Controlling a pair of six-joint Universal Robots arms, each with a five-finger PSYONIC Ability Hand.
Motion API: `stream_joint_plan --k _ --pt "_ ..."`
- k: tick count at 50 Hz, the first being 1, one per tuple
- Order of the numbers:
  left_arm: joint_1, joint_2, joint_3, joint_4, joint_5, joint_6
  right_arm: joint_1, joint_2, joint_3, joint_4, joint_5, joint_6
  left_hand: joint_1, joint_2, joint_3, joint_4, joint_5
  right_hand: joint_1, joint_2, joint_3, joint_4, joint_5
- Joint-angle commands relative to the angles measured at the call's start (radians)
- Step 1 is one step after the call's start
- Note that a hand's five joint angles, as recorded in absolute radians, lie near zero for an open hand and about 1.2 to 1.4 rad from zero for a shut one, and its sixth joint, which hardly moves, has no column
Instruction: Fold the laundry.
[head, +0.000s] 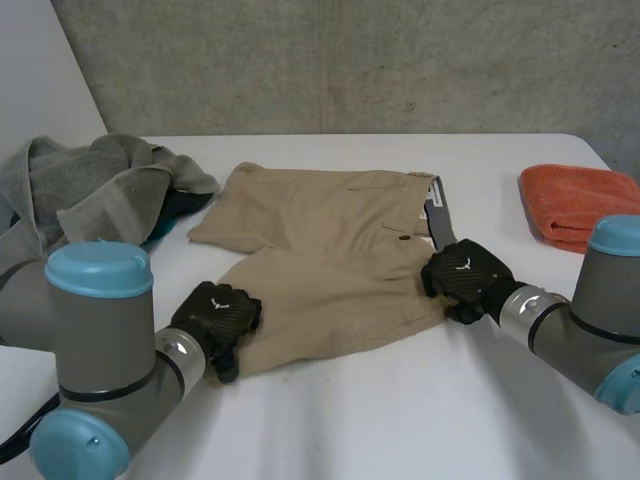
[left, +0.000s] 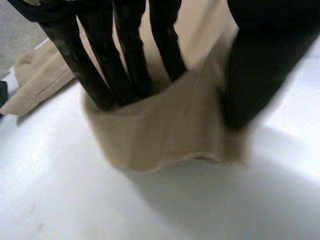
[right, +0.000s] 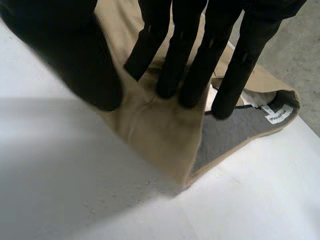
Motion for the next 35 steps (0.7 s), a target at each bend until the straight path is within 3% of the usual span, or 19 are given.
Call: stream_joint_plan --k 1,8,12,16,21,25,35 --pt "-0.004 -0.016 0.005 0.101 -0.068 0.063 0.009 -0.032 0.004 -0.006 0.056 0.016 0.568 0.583 0.584 0.581 0.587 0.416 0.358 0.361 0.358 0.361" --pt "-0.010 0.074 -0.009 0.094 -0.061 0.057 -0.004 -0.165 0.050 0.052 0.067 0.021 0.568 0.583 0.584 0.581 0.587 0.416 0.358 0.361 0.358 0.361" --pt "-0.012 0.163 -0.037 -0.004 -0.008 0.063 -0.032 -0.262 0.071 0.200 0.032 -0.014 0.568 0.583 0.584 0.581 0.587 0.416 0.358 0.361 0.358 0.361" --pt "-0.012 0.247 -0.060 -0.158 0.056 0.087 -0.076 -0.325 0.071 0.463 0.007 -0.137 0.568 0.583 0.584 0.581 0.587 0.416 0.358 0.361 0.358 0.361" --pt "-0.009 0.300 -0.070 -0.352 0.137 0.121 -0.133 -0.337 0.074 0.830 -0.006 -0.406 0.568 0.583 0.584 0.581 0.587 0.416 0.358 0.361 0.358 0.361" --pt "-0.007 0.272 -0.052 -0.422 0.160 0.159 -0.138 -0.308 0.071 1.010 0.010 -0.540 0.568 0.583 0.584 0.581 0.587 0.416 0.358 0.361 0.358 0.361" --pt "0.056 0.107 0.146 -0.373 0.108 0.253 -0.067 -0.276 -0.019 0.897 0.093 -0.289 0.568 0.583 0.584 0.581 0.587 0.416 0.358 0.361 0.358 0.361"
